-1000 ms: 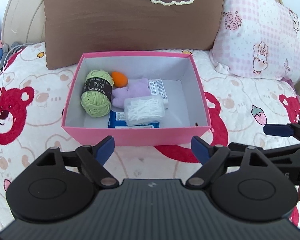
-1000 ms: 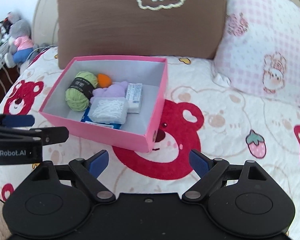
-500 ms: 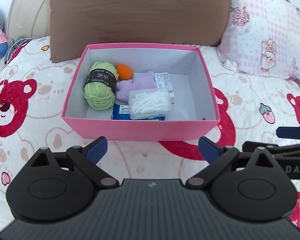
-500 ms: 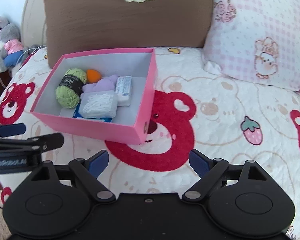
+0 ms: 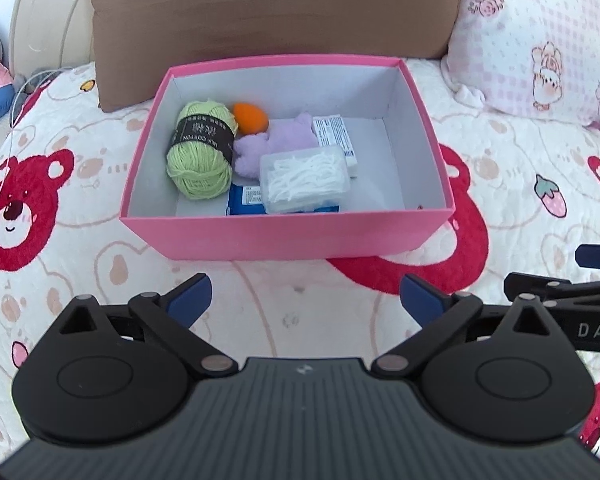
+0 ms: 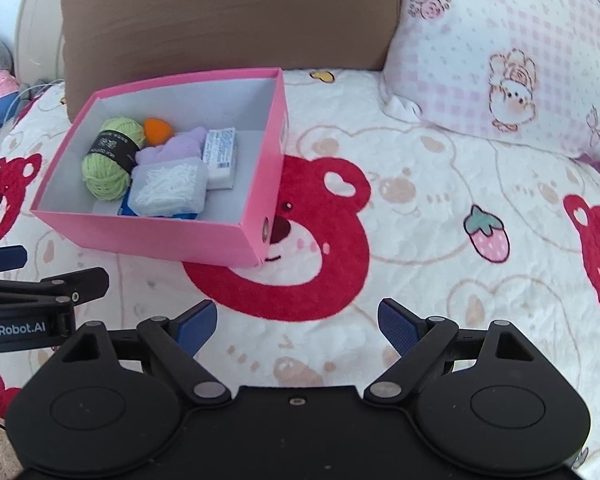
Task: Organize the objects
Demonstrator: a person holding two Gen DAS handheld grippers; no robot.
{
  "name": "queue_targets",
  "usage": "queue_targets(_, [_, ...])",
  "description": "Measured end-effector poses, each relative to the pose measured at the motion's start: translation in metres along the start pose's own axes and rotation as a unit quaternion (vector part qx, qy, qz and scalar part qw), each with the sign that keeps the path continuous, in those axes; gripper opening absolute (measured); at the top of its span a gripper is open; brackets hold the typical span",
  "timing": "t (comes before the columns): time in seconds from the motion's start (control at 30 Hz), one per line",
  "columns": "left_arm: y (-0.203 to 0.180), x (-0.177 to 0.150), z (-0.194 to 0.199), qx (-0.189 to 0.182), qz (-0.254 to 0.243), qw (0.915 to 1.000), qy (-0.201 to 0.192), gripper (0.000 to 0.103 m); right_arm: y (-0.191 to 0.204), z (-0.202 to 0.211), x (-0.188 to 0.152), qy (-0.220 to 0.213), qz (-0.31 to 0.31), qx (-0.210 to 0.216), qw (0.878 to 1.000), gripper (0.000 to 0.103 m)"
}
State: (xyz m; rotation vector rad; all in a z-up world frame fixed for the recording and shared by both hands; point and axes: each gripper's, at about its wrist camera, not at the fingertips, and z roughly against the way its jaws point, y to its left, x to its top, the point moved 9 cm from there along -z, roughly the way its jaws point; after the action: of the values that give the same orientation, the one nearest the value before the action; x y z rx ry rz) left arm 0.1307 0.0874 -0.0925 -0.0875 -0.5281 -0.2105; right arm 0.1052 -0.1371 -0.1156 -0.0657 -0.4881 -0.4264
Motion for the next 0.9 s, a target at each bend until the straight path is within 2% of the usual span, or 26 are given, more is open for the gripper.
queue_targets(0.23, [0.003, -0.006, -0.007, -0.019, 0.003, 0.9995, 0.027, 0.102, 0.003, -0.003, -0.004, 0.013, -0.003, -0.001, 1.0, 0.09])
queue_targets(0.47, [0.006, -0.009, -0.01, -0.009, -0.013, 0.9993, 0.035, 0.102, 0.0, -0.005, -0.005, 0.018, -0.006, -0.008, 1.0, 0.09])
queue_targets(0.8, [-0.001, -0.013, -0.016, -0.015, -0.011, 0.9991, 0.037, 0.102, 0.0, -0.005, -0.009, 0.024, -0.003, -0.005, 1.0, 0.091])
queue_targets(0.9, [0.0, -0.014, -0.019, -0.005, -0.009, 0.9993, 0.037, 0.102, -0.002, -0.007, -0.011, 0.026, -0.01, -0.006, 1.0, 0.091])
